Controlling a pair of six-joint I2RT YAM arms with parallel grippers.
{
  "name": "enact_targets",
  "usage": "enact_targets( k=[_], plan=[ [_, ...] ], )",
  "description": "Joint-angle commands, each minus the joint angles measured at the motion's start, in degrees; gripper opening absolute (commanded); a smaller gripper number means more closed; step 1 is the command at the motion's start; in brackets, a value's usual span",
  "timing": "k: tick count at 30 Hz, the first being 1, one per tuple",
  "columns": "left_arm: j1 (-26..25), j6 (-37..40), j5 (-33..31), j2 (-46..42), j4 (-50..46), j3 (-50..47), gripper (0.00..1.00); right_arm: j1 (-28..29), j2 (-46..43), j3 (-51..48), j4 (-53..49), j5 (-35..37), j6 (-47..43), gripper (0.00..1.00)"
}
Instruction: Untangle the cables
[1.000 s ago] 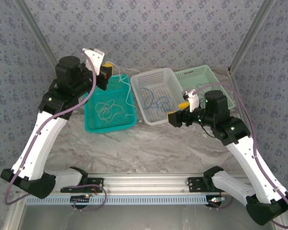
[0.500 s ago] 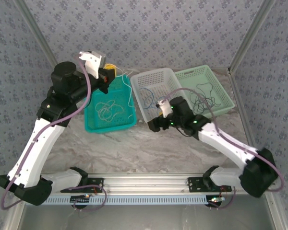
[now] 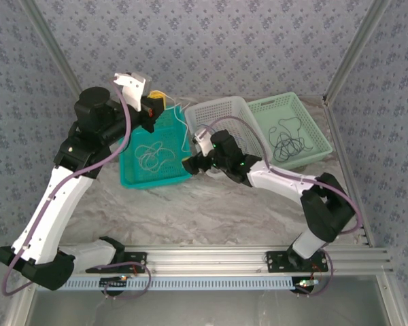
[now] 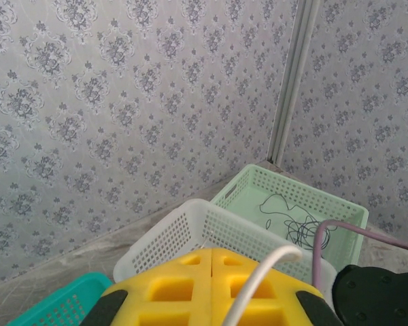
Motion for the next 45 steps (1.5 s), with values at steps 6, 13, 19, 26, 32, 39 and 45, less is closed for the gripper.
enact_targets(
  k=[6, 13, 19, 26, 32, 39, 45],
  plan=[
    [0.33, 1.34, -0.12, -1.82, 0.86, -0.13, 0.0, -1.06, 6.88, 9.82, 0.49, -1.48, -1.41, 0.62],
    [2.14, 0.9, -0.36, -3.2, 0.06, -1.23, 0.0, -1.83, 3.71, 8.89, -2.67, -0.07, -1.78, 0.11],
    [3.4, -0.08, -2.26, -4.77, -0.08, -4.15, 0.01, -3.14, -2.57, 8.99, -8.98, 5.75, -3.34, 0.03],
    [4.73, -0.5, -9.53, -5.74, -4.66, -4.88, 0.01, -3.83, -8.23, 12.2, -13.82, 8.99, -5.28, 0.0],
    [5.09, -0.6, -18.41, -6.45, -4.88, -5.59, 0.01, -4.02, -8.5, 16.51, -16.38, 1.34, -2.32, 0.0],
    [6.75, 0.95, -22.97, -4.47, -3.01, -5.09, 0.02, -2.83, -2.55, 22.19, -16.23, -8.89, 5.49, 0.0],
    [14.09, -0.27, -18.04, 1.82, -2.95, -6.72, 0.02, 0.07, 11.2, 31.01, -20.84, -11.65, 11.51, 0.0]
  ],
)
